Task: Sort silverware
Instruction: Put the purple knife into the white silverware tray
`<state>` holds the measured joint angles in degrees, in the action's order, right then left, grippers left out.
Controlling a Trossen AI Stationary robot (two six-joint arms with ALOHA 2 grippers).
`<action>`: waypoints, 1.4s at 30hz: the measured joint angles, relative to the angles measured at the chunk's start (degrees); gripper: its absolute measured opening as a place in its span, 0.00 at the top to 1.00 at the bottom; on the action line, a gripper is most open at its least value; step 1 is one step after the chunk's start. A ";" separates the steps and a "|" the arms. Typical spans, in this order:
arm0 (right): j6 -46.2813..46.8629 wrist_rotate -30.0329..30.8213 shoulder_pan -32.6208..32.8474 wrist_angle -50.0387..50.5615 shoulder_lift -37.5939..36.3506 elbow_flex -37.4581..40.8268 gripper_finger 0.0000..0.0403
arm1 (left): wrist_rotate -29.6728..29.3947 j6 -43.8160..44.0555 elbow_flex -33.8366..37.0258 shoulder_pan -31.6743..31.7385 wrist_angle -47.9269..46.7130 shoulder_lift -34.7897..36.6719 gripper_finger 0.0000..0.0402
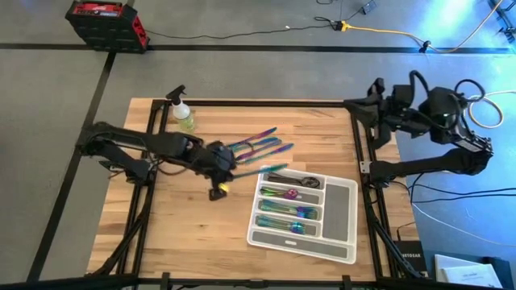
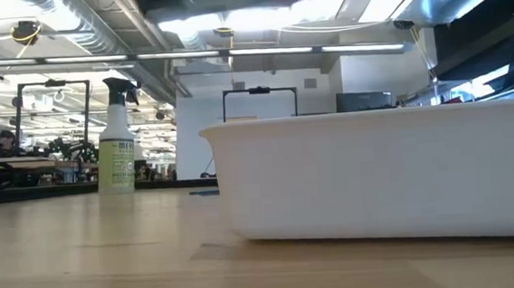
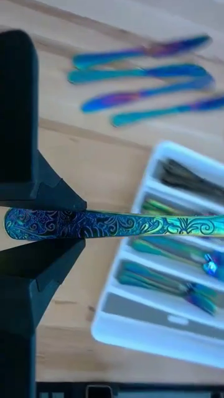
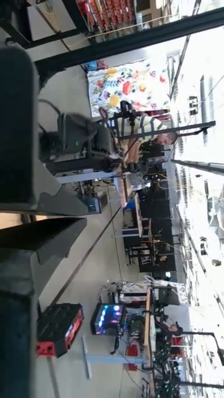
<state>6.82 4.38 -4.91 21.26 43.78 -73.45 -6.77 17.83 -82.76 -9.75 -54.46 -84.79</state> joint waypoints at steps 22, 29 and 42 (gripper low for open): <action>0.82 0.59 0.00 13.49 -3.01 0.00 1.00 | 7.90 -6.73 -18.71 -9.08 9.61 -28.30 0.87; 0.84 0.59 0.00 13.97 -2.57 0.00 1.00 | 12.79 -9.29 -18.71 -9.04 15.84 -33.28 0.87; 5.05 -0.43 0.02 18.45 -2.29 0.00 1.00 | 22.30 -4.99 -18.67 -8.77 19.65 -40.15 0.87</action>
<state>11.86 3.95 -4.89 39.70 41.50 -73.45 15.52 12.84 -101.43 -18.53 -34.81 -124.94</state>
